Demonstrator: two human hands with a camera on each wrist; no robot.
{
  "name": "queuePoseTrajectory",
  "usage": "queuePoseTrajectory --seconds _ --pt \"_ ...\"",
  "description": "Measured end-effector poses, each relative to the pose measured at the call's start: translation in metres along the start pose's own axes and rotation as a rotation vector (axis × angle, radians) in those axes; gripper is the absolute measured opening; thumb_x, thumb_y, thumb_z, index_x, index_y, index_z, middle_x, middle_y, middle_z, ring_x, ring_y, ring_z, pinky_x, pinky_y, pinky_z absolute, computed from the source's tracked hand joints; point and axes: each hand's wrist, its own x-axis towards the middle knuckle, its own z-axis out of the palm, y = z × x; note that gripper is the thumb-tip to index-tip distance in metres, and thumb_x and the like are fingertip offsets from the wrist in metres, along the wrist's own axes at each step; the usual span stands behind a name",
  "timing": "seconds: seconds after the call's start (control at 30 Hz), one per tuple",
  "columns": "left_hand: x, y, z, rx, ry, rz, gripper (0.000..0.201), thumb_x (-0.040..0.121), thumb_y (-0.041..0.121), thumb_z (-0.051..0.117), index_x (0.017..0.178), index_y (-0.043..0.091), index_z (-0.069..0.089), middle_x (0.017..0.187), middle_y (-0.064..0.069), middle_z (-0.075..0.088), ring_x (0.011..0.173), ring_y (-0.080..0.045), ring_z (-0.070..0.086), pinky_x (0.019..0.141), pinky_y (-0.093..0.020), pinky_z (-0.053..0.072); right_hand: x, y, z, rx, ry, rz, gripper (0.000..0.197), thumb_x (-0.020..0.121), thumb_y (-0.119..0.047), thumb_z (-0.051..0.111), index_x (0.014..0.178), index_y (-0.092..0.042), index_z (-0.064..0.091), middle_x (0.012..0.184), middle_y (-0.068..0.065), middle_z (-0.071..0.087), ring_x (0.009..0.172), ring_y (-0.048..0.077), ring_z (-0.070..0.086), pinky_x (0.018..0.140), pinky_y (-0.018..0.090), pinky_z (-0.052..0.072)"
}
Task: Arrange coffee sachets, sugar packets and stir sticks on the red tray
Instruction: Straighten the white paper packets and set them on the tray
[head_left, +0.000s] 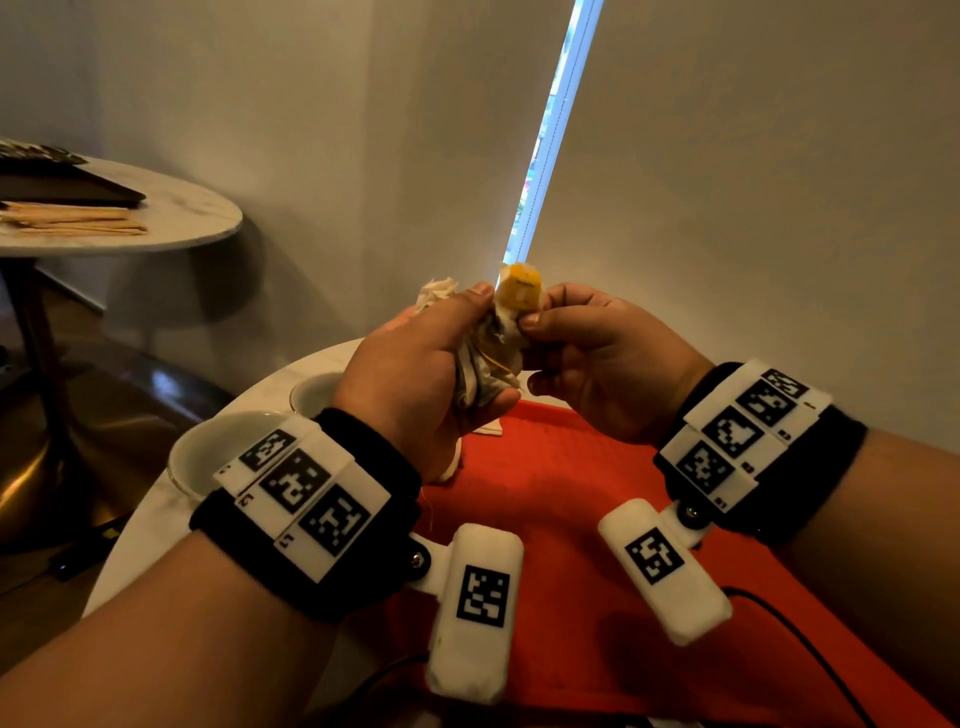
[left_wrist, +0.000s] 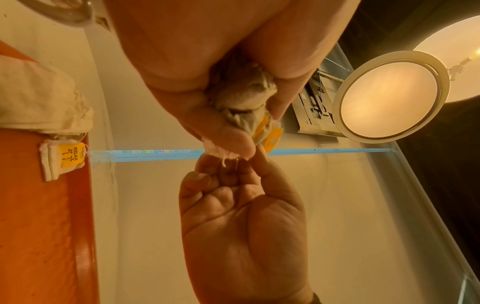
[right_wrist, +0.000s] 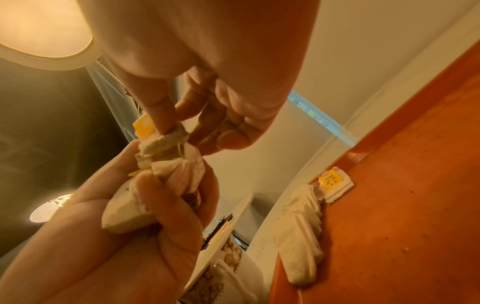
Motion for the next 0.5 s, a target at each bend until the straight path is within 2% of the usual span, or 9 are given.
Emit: queuePoseTrajectory --seconds 0.13,0.2,0.27,0.33,0.43,0.5 --pt "0.001 -0.0014 -0.0019 0.009 0.012 0.021 0.031 0.094 0.033 0.063 0.115 0.01 0.066 0.087 -0.013 0.07 0.064 -0.018 0.067 0.052 -0.027 0.054 -0.0022 0.0002 -0.0021 -0.014 -0.001 -0.013 0.009 0.088 0.001 0.056 0.089 -0.008 0.057 0.082 0.01 0.071 0.071 0.023 0.068 0.056 0.029 0.047" --pt "0.001 -0.0024 -0.002 0.026 -0.009 0.059 0.023 0.095 0.027 0.061 0.11 0.01 0.067 0.088 -0.011 0.071 0.066 -0.017 0.069 0.055 -0.029 0.055 -0.0032 -0.0001 -0.0033 -0.012 0.0 -0.014 0.01 0.09 0.001 0.054 0.09 -0.008 0.057 0.082 0.01 0.072 0.072 0.023 0.07 0.057 0.03 0.047" --pt "0.0002 -0.0016 -0.0016 0.019 0.018 0.06 0.018 0.095 0.025 0.062 0.104 0.011 0.068 0.085 -0.014 0.071 0.06 -0.018 0.068 0.052 -0.028 0.055 -0.004 0.0 -0.0038 -0.01 0.004 -0.012 0.011 0.09 0.001 0.051 0.089 -0.009 0.056 0.083 0.011 0.072 0.072 0.024 0.071 0.057 0.031 0.047" --pt "0.001 -0.0011 -0.0023 0.011 0.056 0.049 0.016 0.094 0.026 0.063 0.099 0.011 0.068 0.081 -0.017 0.069 0.054 -0.018 0.065 0.049 -0.026 0.053 -0.0044 0.0008 -0.0029 -0.008 0.011 -0.014 0.011 0.088 0.0 0.053 0.087 -0.01 0.057 0.081 0.012 0.071 0.071 0.024 0.069 0.057 0.031 0.046" --pt "0.0009 -0.0016 -0.0019 0.061 0.059 0.072 0.012 0.095 0.024 0.061 0.093 0.015 0.069 0.091 -0.019 0.068 0.058 -0.018 0.066 0.051 -0.027 0.052 -0.0039 0.0034 -0.0019 0.014 0.027 -0.009 0.013 0.077 0.0 0.06 0.085 -0.01 0.056 0.078 0.013 0.067 0.069 0.025 0.064 0.057 0.032 0.043" --pt "-0.0007 -0.0008 -0.0008 0.023 0.041 0.052 0.02 0.094 0.028 0.063 0.104 0.012 0.069 0.086 -0.016 0.068 0.057 -0.018 0.064 0.05 -0.026 0.052 -0.0036 0.0048 -0.0014 0.019 0.026 -0.01 0.016 0.075 0.0 0.061 0.086 -0.009 0.056 0.077 0.012 0.066 0.066 0.024 0.064 0.056 0.032 0.043"
